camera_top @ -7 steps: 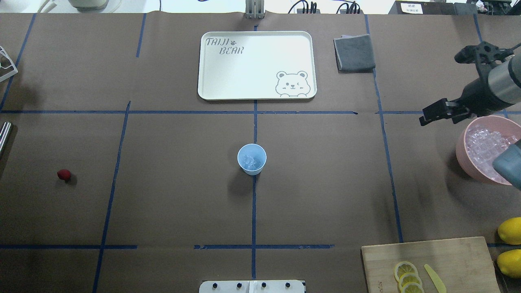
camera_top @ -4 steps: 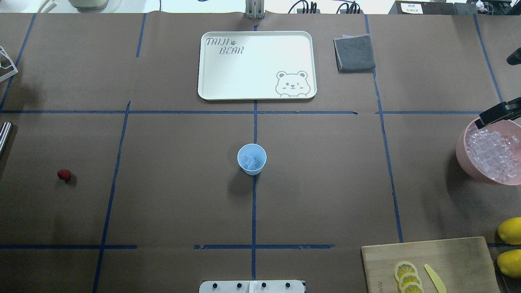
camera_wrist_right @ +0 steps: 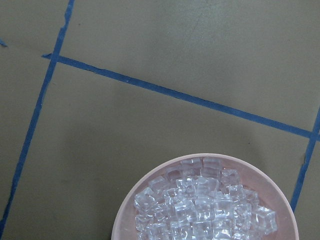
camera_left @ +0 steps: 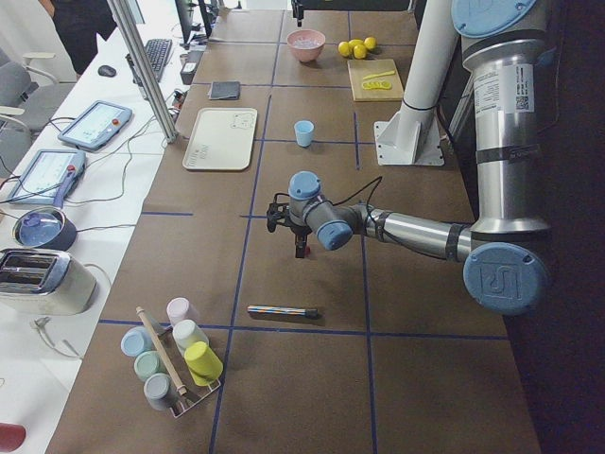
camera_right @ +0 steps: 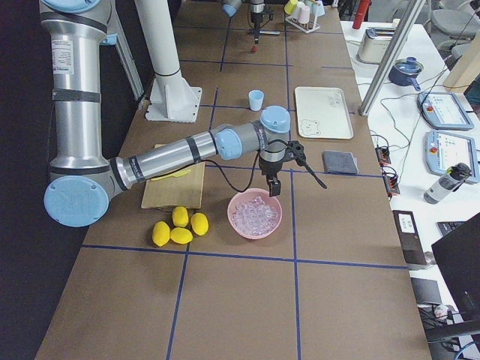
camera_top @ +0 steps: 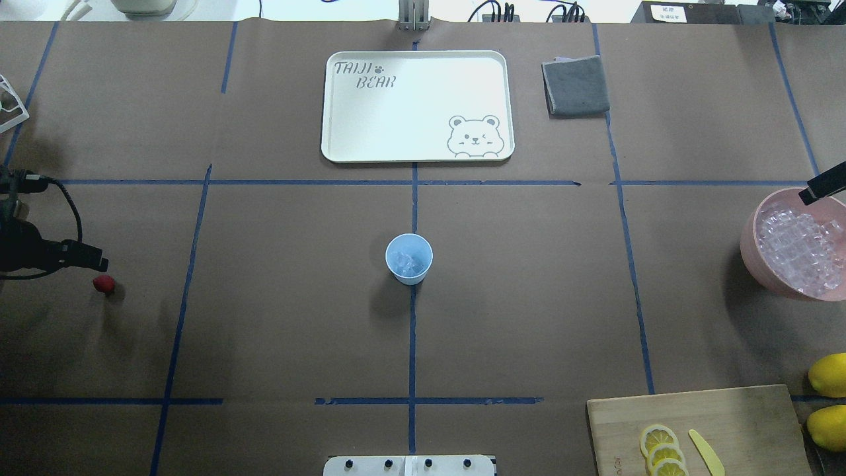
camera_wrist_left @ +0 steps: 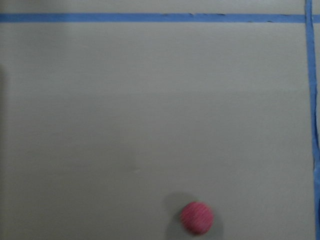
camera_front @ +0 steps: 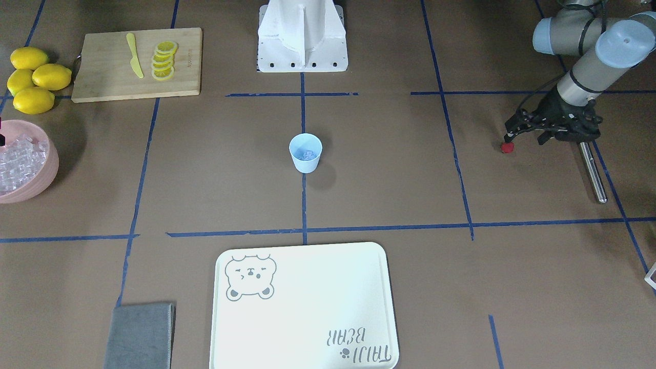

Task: Mash ice and strawberries in cup
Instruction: 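Return the right gripper to the bowl while the left gripper reaches toward the strawberry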

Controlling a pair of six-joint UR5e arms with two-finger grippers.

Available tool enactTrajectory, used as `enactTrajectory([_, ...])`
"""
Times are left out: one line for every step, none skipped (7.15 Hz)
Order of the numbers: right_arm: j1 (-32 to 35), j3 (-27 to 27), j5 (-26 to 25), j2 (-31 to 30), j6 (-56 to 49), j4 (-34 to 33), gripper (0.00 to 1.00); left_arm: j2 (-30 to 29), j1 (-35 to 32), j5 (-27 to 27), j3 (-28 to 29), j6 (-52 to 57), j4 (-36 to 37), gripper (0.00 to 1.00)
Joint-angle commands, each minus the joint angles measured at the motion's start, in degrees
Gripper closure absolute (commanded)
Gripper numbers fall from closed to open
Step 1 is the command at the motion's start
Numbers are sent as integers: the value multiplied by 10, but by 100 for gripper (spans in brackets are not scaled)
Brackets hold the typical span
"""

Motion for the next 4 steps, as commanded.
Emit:
enactTrajectory([0,1,0,-1,-1,0,0,-17,31,28,21,-27,-9,0])
enactTrajectory([0,1,0,-1,-1,0,0,-15,32,29,21,-27,-9,0])
enactTrajectory([0,0,0,-1,-1,0,0,-15,32,37,24,-27,-9,0])
enactTrajectory([0,0,0,0,-1,0,0,-16,34,38,29,-27,-9,0])
